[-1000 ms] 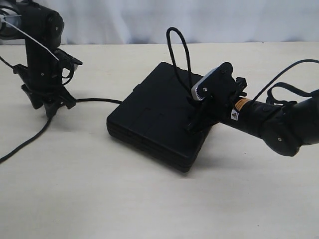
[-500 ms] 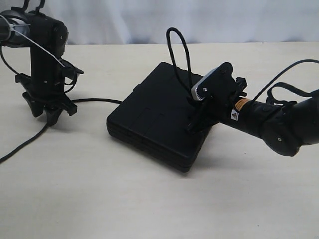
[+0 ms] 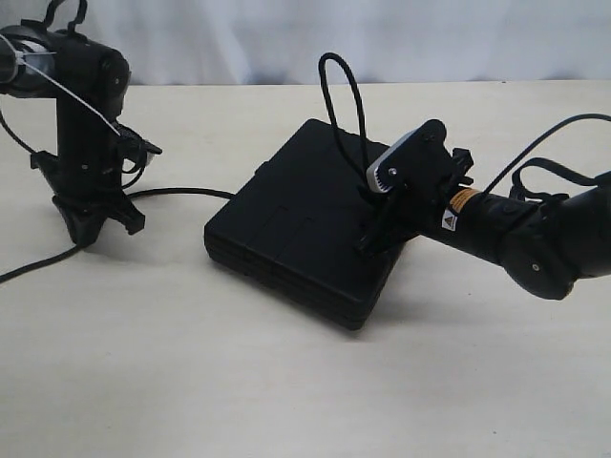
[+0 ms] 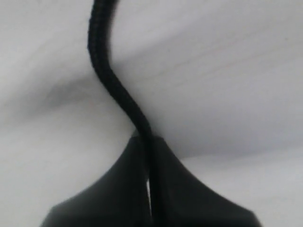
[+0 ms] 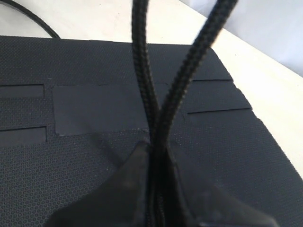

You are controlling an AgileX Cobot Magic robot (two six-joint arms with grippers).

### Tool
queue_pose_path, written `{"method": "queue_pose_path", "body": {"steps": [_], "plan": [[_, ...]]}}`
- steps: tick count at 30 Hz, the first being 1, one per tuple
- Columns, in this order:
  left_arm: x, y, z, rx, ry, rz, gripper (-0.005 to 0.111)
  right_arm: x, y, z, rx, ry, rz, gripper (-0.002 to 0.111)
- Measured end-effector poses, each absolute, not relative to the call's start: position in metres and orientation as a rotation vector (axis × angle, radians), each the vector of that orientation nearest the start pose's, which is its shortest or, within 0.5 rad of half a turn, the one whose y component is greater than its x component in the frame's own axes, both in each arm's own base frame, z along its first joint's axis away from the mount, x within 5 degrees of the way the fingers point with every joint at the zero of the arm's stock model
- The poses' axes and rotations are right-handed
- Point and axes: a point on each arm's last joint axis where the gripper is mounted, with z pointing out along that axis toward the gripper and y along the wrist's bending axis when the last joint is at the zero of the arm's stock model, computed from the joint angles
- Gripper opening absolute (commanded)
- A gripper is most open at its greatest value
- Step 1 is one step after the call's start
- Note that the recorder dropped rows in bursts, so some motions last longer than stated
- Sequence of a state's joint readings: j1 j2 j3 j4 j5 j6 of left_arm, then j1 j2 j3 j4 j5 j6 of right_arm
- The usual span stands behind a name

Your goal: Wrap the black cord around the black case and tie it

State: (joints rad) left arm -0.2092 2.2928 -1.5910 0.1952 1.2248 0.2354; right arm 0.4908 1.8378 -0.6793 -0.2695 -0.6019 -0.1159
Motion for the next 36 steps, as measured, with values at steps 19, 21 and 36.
{"method": "queue_pose_path", "body": {"steps": [19,21,36], "plan": [[0.434,-0.02,0.154,-0.046,2.929,-0.352,0.0,0.285,0.168,0.133,-0.915,1.846,0.25,0.004],[0.434,-0.02,0.147,-0.049,2.945,-0.353,0.0,0.285,0.168,0.133,-0.915,1.846,0.25,0.004],[0.441,-0.02,0.106,-0.098,2.965,-0.357,0.036,0.285,0.168,0.133,-0.915,1.846,0.25,0.004]]}}
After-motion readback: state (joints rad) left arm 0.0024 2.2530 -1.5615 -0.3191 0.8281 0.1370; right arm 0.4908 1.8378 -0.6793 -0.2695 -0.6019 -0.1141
